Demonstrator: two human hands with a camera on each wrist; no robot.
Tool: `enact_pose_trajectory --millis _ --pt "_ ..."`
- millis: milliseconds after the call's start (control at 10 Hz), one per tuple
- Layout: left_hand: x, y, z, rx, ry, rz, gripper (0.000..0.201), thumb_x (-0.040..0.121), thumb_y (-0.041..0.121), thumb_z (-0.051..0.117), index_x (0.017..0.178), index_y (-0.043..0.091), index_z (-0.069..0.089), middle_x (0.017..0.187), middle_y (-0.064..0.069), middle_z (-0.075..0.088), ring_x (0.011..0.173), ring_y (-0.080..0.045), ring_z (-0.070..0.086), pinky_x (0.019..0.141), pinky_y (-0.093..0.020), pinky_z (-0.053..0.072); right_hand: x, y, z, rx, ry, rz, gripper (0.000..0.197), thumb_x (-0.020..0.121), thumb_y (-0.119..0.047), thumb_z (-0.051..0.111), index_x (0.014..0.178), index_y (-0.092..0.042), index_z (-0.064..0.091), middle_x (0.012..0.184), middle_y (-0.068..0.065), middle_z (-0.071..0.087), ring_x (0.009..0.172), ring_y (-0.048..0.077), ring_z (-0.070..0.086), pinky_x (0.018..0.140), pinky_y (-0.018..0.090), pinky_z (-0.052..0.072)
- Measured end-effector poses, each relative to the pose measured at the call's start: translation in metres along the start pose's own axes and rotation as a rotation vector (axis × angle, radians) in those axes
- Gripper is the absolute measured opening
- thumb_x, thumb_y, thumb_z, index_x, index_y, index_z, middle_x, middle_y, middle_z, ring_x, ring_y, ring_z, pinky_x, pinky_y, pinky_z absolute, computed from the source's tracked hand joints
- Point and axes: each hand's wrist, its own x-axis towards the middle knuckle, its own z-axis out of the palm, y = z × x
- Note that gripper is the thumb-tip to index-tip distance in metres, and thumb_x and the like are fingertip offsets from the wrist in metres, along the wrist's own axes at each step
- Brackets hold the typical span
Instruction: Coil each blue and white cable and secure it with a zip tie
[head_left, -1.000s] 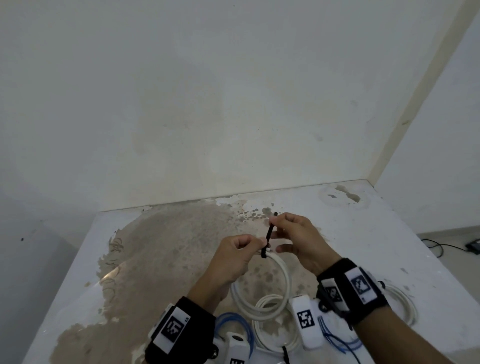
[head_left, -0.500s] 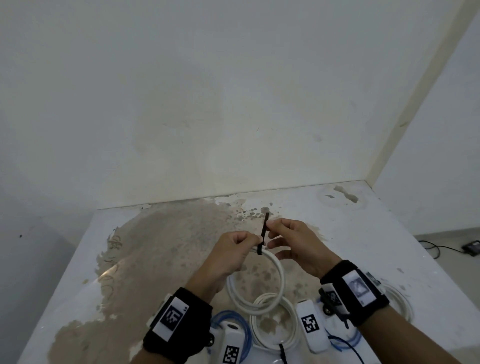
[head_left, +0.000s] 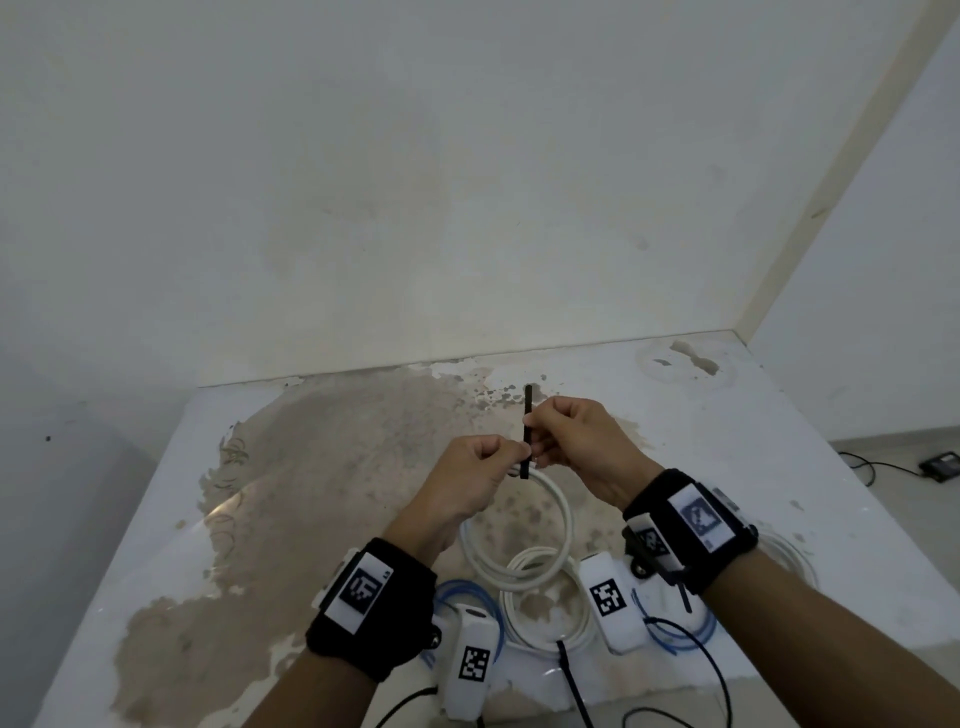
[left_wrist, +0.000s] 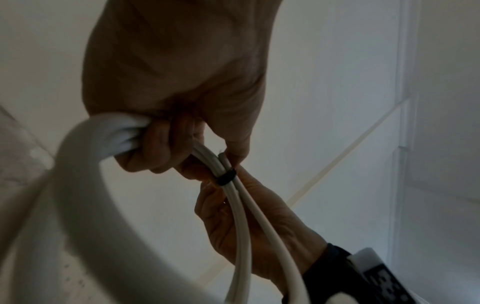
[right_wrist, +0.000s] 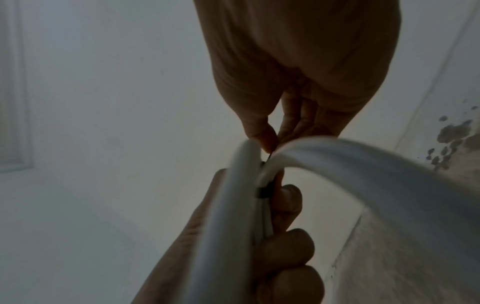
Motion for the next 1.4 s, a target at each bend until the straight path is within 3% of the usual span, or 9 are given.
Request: enact_pose_trajectory --millis 300,400,500,700,900,1000,1100,1300,1400 --pt "-0.016 -0.034 -0.025 0.067 -0.085 0.089 0.028 0.097 0.031 0.057 0.084 0.008 0.066 0.048 0.016 0.049 0.041 -0.001 0.035 0.044 -0.016 0.031 -0.003 0.02 0.016 -0.037 -0.123 0.07 0.015 0.094 -0.015 0.067 0.088 -0.001 0.067 0.075 0.009 0.066 0.065 0.018 0.065 0.058 0.026 0.057" --pt "-0.025 -0.091 -0.06 0.175 0.144 0.079 0.034 0.098 0.033 0.054 0.071 0.015 0.064 0.051 0.012 0.049 0.045 -0.005 0.036 0.049 -0.021 0.032 -0.008 0.038 0.015 -0.067 -0.151 0.129 0.025 0.097 -0.025 0.065 0.108 -0.002 0.067 0.095 0.012 0.071 0.079 0.022 0.07 0.069 0.031 0.059" --pt "-0.028 -0.144 -0.089 0.256 0.304 -0.013 0.04 0.098 0.036 0.052 0.067 0.012 0.058 0.056 0.005 0.047 0.051 -0.012 0.039 0.054 -0.028 0.032 -0.014 0.051 0.008 -0.061 -0.148 0.174 0.027 0.098 -0.027 0.062 0.112 -0.005 0.067 0.099 0.013 0.07 0.083 0.023 0.07 0.076 0.034 0.059" --pt "-0.026 -0.226 -0.112 0.373 0.186 -0.195 0.036 0.1 0.029 0.051 0.072 0.012 0.068 0.072 -0.006 0.065 0.063 -0.02 0.055 0.056 -0.022 0.037 -0.022 0.063 -0.005 0.0 -0.107 0.276 0.025 0.101 -0.023 0.056 0.111 -0.004 0.068 0.095 0.012 0.069 0.08 0.023 0.067 0.075 0.036 0.057" --pt "-0.012 -0.246 -0.124 0.538 0.23 -0.236 0.027 0.1 0.025 0.05 0.083 0.014 0.068 0.092 -0.012 0.069 0.084 -0.03 0.063 0.07 -0.033 0.046 -0.025 0.052 -0.025 0.015 -0.037 0.215 0.025 0.102 -0.023 0.053 0.111 -0.006 0.069 0.091 0.008 0.071 0.078 0.022 0.068 0.072 0.035 0.057" --pt "-0.015 -0.253 -0.122 0.566 0.38 -0.295 0.029 0.093 0.041 0.055 0.108 0.02 0.069 0.113 -0.012 0.064 0.102 -0.036 0.06 0.088 -0.041 0.048 -0.032 0.046 -0.036 0.001 0.0 0.193 0.025 0.102 -0.024 0.053 0.109 -0.009 0.071 0.096 0.011 0.071 0.081 0.023 0.068 0.074 0.037 0.056" --pt "-0.021 -0.26 -0.118 0.641 0.444 -0.277 0.041 0.09 0.05 0.052 0.117 0.023 0.067 0.122 -0.009 0.06 0.109 -0.037 0.056 0.093 -0.044 0.044 -0.039 0.038 -0.039 -0.026 0.017 0.166 0.024 0.102 -0.024 0.052 0.108 -0.011 0.072 0.1 0.014 0.07 0.082 0.024 0.067 0.074 0.038 0.055" --pt "-0.03 -0.257 -0.106 0.774 0.477 -0.31 0.029 0.091 0.033 0.061 0.12 0.03 0.064 0.129 -0.005 0.051 0.117 -0.032 0.045 0.098 -0.043 0.035 -0.073 -0.036 -0.025 -0.128 -0.018 -0.124 0.021 0.1 -0.018 0.051 0.104 -0.013 0.071 0.098 0.018 0.069 0.081 0.024 0.066 0.07 0.034 0.056" --pt "-0.03 -0.254 -0.109 0.776 0.455 -0.31 0.037 0.088 0.037 0.062 0.124 0.031 0.06 0.13 -0.004 0.051 0.118 -0.032 0.047 0.097 -0.043 0.037 -0.118 -0.128 -0.011 -0.068 -0.049 -0.488 0.017 0.087 -0.033 0.06 0.094 -0.026 0.074 0.084 0.003 0.072 0.074 0.02 0.067 0.066 0.032 0.057"
